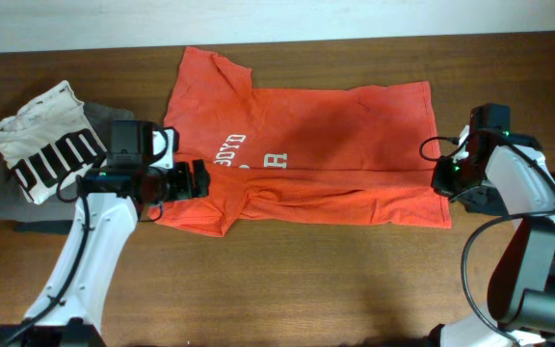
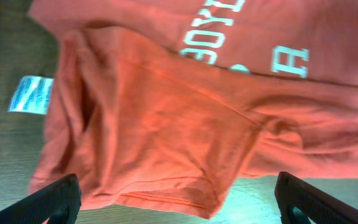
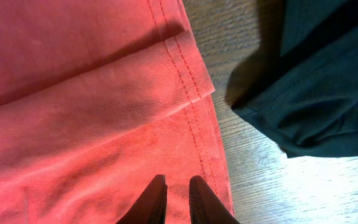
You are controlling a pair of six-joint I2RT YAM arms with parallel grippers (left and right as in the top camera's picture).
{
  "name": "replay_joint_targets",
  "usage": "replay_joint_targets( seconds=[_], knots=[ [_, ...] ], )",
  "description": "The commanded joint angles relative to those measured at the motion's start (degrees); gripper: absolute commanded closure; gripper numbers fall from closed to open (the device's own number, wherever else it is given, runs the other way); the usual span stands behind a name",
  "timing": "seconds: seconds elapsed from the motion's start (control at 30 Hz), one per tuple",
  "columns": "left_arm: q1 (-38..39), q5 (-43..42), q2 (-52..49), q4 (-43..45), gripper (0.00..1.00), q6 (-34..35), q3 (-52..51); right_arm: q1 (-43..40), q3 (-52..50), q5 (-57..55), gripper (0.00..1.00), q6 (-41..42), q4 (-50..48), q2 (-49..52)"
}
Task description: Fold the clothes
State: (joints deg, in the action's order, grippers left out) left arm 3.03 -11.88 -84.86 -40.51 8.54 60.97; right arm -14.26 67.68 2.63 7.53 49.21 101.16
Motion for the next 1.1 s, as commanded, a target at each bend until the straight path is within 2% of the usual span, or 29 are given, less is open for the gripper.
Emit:
replay_joint_targets(
  seconds=[0.0, 0.27, 0.47, 0.6, 0.77, 0.83, 0.93, 1.07],
  knots=[
    [3.04, 1.22, -0.13, -0.26, 0.01, -2.14, 0.17, 0.04, -0.31, -0.07, 0.82, 0.2, -0.15, 2.73],
    [9.94, 1.22, -5.88, -0.31, 0.02, -2.6, 0.02, 0.07, -0.31, 0.33, 0.82, 0.2, -0.09, 7.69],
    [13.92, 1.81, -11.91, -0.04, 0.22, -4.57, 0.02, 0.07, -0.31, 0.57, 0.82, 0.2, -0.13, 8.74],
    [15.69, 7.28, -15.41, -0.02, 0.26, -4.55, 0.02, 0.07, -0.28, 0.57, 0.82, 0.2, -0.11, 8.74],
    [16.31, 8.94, -17.38, 1.97, 0.45, -4.55, 0.02, 0.07, -0.31, 0.57, 0.81, 0.2, -0.11, 8.72],
    [16.33, 8.9, -17.46, 2.78, 0.59, -4.52, 0.02, 0.07, -0.31, 0.57, 0.81, 0.2, -0.09, 8.72],
    [16.33, 8.87, -17.46, 2.86, 0.99, -4.52, 0.02, 0.04, -0.31, 0.57, 0.82, 0.2, -0.02, 8.72],
    [16.33, 8.68, -17.46, 2.71, 0.99, -4.55, 0.04, 0.04, -0.31, 0.57, 0.82, 0.2, -0.02, 8.74]
  ],
)
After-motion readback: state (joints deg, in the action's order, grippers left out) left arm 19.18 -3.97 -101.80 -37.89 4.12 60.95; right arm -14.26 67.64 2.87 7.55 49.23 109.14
